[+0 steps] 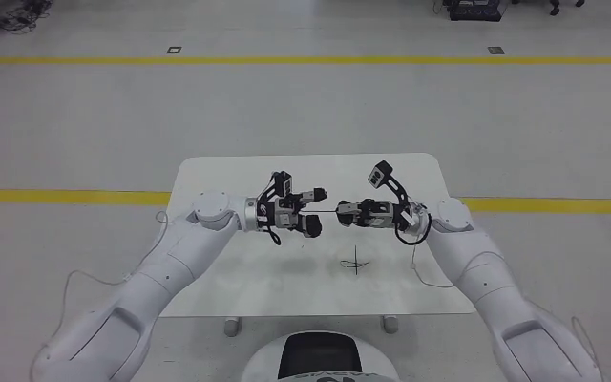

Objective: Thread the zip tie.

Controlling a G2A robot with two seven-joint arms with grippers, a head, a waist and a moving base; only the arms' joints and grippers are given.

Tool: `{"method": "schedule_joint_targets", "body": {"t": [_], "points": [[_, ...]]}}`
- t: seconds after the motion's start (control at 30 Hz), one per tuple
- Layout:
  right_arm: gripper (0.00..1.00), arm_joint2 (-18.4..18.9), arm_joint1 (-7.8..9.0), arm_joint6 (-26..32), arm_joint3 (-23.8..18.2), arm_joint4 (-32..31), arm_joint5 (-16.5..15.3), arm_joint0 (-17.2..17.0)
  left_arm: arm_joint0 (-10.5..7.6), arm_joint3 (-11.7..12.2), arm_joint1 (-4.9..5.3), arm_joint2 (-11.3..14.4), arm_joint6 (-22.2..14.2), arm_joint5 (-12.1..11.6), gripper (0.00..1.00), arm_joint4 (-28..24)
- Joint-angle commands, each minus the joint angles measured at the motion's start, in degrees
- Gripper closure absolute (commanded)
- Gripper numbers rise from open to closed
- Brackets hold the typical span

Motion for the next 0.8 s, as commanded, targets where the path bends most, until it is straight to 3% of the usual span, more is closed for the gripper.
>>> {"method": "schedule_joint_targets", "body": {"t": [0.0,0.47,0.77], "points": [[1.0,0.07,0.01,-0.07,-0.23,0.01,0.06,-0.11,0.03,-0.13,-0.03,-0.02,-0.38,0.05,0.0,0.04],[1.0,-0.76,-0.38,-0.83,-0.82,-0.4,0.47,0.16,0.25,-0.29,-0.37,-0.13,-1.46,0.29,0.0,-0.19],[1.0,0.01,-0.16,-1.03,-1.28,-0.73,-0.03,-0.39,0.21,0.86,-0.45,-0.82,-1.75,0.26,0.0,-0.87]]}}
